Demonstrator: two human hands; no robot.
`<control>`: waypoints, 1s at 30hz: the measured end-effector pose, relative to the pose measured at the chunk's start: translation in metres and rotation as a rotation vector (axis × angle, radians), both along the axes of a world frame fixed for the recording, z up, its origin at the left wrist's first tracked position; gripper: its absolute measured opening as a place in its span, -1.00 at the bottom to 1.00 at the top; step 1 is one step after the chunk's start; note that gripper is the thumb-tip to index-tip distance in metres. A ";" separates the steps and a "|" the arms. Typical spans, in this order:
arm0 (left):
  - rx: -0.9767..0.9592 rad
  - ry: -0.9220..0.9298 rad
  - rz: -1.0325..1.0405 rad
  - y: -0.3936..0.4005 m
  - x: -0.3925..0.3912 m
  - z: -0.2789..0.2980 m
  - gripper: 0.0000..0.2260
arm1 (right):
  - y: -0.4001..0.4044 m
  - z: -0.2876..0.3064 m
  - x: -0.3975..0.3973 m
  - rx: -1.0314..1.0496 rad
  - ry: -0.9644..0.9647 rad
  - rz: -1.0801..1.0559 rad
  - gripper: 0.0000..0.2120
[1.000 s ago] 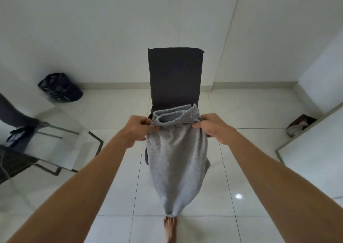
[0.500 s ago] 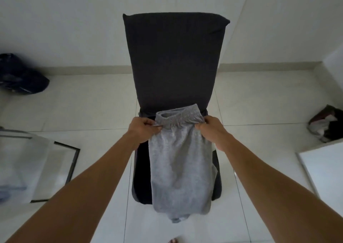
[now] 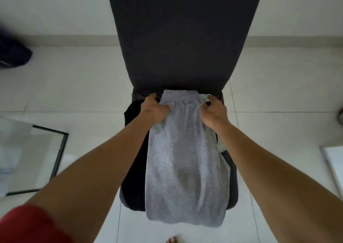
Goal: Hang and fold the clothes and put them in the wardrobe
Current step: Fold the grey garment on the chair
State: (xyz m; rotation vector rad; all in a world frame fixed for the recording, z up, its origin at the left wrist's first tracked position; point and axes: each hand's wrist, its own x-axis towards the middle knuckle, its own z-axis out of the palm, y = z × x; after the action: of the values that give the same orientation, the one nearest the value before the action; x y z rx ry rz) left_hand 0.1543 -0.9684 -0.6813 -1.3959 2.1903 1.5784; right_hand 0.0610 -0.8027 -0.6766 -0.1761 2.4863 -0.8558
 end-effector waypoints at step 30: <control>0.049 -0.307 0.168 0.213 0.329 -0.127 -0.34 | 0.245 -0.129 0.276 -0.081 -0.362 -0.270 -0.29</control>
State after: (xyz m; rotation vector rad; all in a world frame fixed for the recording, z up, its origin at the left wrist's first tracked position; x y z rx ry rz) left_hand 0.4832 -0.7555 -0.8081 -1.7150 1.8900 1.3453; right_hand 0.3369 -0.5575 -0.8059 0.2715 2.1638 -0.9989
